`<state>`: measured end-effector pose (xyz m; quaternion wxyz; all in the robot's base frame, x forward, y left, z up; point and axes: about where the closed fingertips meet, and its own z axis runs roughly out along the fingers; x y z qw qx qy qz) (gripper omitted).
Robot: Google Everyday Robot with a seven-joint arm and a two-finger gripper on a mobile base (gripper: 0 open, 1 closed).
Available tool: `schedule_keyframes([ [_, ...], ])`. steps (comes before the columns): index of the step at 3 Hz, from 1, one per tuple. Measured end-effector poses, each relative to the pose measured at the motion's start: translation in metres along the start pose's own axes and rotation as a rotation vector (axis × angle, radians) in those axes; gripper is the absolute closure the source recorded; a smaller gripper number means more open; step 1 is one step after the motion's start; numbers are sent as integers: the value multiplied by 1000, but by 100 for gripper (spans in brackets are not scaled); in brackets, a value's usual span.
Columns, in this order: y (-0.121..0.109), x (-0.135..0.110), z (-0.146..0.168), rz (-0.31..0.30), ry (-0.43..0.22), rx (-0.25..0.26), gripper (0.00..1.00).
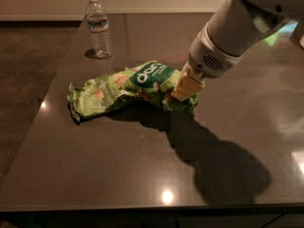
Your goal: Move green rice chip bag near green jalapeno chip bag
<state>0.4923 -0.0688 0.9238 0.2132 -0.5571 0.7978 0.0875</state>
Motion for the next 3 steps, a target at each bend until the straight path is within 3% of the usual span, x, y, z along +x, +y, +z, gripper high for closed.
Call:
schedule_keyframes([
  [1,-7,-8,19,-1,-4,-3,37],
  [2,-6,-8,18,-3,-3,-3,13],
  [3,-5,-9,18,-5,-3,-4,0],
])
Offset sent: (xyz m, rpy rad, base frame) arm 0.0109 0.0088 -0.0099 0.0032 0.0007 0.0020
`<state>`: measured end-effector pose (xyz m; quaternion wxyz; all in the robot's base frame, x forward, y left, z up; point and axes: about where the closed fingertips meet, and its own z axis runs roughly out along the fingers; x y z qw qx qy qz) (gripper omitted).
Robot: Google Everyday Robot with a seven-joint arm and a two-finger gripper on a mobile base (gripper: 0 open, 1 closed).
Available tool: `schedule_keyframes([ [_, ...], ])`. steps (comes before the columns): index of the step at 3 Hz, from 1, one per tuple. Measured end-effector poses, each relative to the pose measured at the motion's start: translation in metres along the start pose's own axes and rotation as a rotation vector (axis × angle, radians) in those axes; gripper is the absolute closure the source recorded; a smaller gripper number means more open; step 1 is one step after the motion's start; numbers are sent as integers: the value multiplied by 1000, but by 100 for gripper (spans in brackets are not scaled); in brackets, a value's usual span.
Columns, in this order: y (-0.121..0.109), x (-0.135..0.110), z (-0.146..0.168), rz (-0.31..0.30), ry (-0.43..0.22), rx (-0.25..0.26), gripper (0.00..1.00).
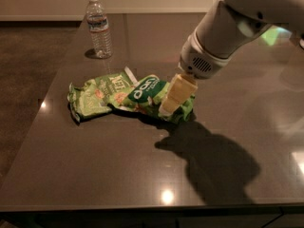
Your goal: Move green rice chip bag near green jalapeno chip bag
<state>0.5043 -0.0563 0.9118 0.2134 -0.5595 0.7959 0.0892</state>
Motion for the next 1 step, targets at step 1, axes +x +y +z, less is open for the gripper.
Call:
schedule_keyframes([
  [1,0,0,0,0,0,0,0],
])
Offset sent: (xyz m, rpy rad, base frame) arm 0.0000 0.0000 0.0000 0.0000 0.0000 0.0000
